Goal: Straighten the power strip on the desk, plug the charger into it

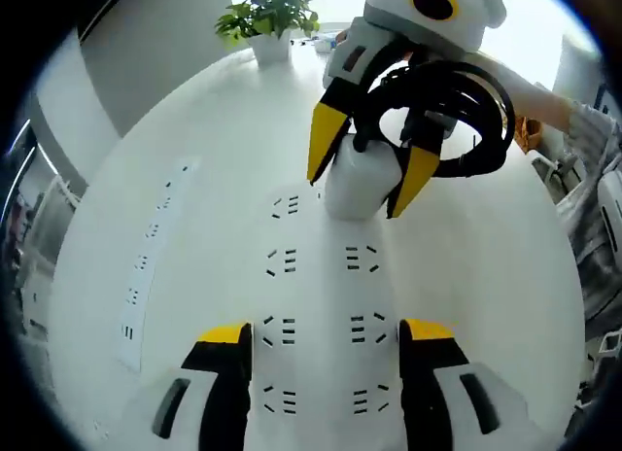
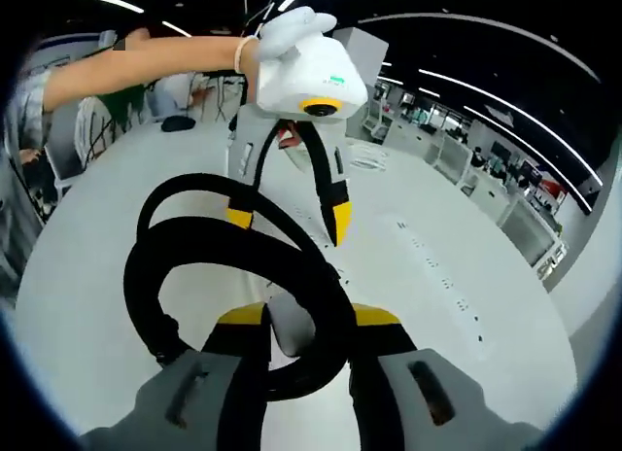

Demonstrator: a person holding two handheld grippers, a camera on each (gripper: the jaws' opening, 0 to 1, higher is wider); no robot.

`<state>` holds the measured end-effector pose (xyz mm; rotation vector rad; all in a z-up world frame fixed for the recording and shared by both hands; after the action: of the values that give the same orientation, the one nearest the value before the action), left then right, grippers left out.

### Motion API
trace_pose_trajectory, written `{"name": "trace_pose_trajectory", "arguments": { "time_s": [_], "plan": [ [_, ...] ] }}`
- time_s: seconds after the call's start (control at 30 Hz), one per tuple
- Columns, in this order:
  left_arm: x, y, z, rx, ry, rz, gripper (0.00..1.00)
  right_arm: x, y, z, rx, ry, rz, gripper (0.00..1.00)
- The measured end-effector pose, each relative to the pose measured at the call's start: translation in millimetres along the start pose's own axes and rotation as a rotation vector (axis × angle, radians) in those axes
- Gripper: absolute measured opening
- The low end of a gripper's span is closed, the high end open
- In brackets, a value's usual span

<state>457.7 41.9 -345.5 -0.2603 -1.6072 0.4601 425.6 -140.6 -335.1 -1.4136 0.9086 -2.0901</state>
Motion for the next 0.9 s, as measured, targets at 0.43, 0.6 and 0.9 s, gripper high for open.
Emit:
{"name": "trace_pose_trajectory", "arguments": {
  "time_s": [0.43,0.6,0.9],
  "plan": [
    [10.6,15.5,21.3,0.081,-0.118,0.339,0.83,4.5,-2.4,0.8,-0.127,0.068,0.249,0.38],
    [8.6,18.9,20.5,0.086,-0.170,0.387,0.85,3.7,-1.7,3.1,-0.147,0.070,0.270,0.48],
    [12.7,12.4,15.4,0.121,-0.250,0.565,0.99,8.6,2.2,7.6,-0.182,0.133,0.368,0.63]
  ]
}}
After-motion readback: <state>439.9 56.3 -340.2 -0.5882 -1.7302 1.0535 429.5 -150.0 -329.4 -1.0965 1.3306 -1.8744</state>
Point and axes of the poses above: the point that each gripper's makers call its tool centre point, and the gripper's own axes: x roughly backward along the fingers, z roughly to its right, y roughly out of its underside, the point moved 9 cm from there along x, roughly backward along the fingers, and after that the axes turned 6 degrees about -z, right-handed, at the moved point
